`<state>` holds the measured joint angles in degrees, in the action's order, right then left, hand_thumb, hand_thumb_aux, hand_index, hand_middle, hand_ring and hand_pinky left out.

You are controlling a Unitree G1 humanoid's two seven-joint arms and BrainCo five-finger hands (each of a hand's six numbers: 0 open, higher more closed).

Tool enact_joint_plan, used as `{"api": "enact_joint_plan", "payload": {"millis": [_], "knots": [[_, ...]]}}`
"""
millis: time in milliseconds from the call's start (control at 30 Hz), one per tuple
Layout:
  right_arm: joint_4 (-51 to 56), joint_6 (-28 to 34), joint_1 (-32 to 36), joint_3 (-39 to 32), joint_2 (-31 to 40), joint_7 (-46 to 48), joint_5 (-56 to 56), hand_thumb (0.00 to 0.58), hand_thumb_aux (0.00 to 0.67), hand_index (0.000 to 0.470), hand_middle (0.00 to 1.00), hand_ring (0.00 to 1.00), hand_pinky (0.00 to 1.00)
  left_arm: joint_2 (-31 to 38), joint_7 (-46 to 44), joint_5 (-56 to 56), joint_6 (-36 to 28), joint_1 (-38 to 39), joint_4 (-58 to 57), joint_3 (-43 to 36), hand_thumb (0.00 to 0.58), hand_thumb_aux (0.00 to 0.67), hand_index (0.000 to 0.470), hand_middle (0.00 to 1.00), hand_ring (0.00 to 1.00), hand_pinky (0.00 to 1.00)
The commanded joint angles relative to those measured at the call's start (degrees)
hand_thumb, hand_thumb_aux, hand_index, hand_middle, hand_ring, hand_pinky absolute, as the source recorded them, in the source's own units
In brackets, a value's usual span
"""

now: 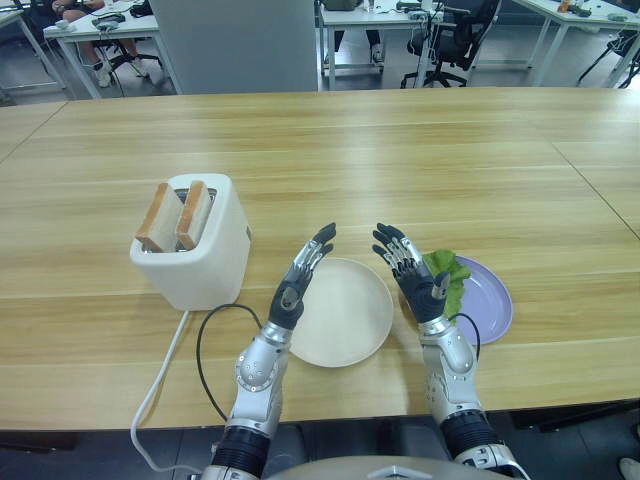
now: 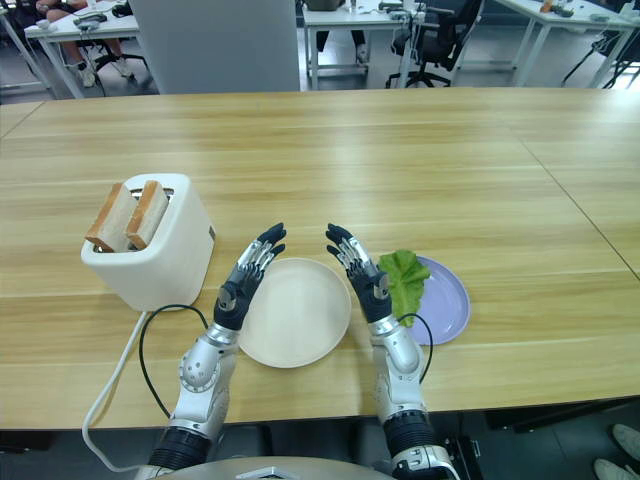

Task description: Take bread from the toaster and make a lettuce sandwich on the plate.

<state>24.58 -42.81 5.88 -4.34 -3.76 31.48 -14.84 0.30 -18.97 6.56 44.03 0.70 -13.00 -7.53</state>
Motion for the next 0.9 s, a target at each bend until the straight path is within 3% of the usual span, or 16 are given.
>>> {"api": "enact_joint_plan", "payload": {"millis": [33, 433, 600, 767, 900], "knots": [[0.4, 0.2, -0.6, 0.0, -0.1, -0.2, 0.0, 0.0, 0.0, 0.0, 0.0, 0.0, 0.0, 0.1, 0.2, -0.3, 0.2, 0.5, -0.1, -0.1, 0.0, 0.0, 0.0, 0.0, 0.0, 0.0], [0.5, 0.2, -0.7, 0.1, -0.1, -0.2, 0.0, 0.0, 0.0, 0.0, 0.0, 0.0, 0.0, 0.1, 0.6, -0.5, 0.5, 0.5, -0.1, 0.2, 0.0, 0.0, 0.0, 0.0, 0.0, 0.0], [0.2, 0.1, -1.0, 0.2, -0.5, -1.2, 0.4, 0.0, 0.0, 0.0, 0.0, 0.0, 0.0, 0.2, 6.4, -4.1, -1.1, -0.3, 5.5, 4.1, 0.0, 0.0, 0.0, 0.0, 0.0, 0.0], [0.1, -0.9, -1.3, 0.2, -0.8, -3.6, 2.2, 0.0, 0.0, 0.0, 0.0, 0.0, 0.0, 3.7, 17.2, -19.2, -11.9, -3.6, 20.5, 14.8, 0.0, 0.0, 0.0, 0.0, 0.0, 0.0], [-0.5, -2.0, -1.0, 0.5, -0.5, -6.2, 4.2, 0.0, 0.0, 0.0, 0.0, 0.0, 0.0, 11.6, 23.1, -32.5, -22.4, -8.1, 27.6, 24.2, 0.0, 0.0, 0.0, 0.0, 0.0, 0.0]]}}
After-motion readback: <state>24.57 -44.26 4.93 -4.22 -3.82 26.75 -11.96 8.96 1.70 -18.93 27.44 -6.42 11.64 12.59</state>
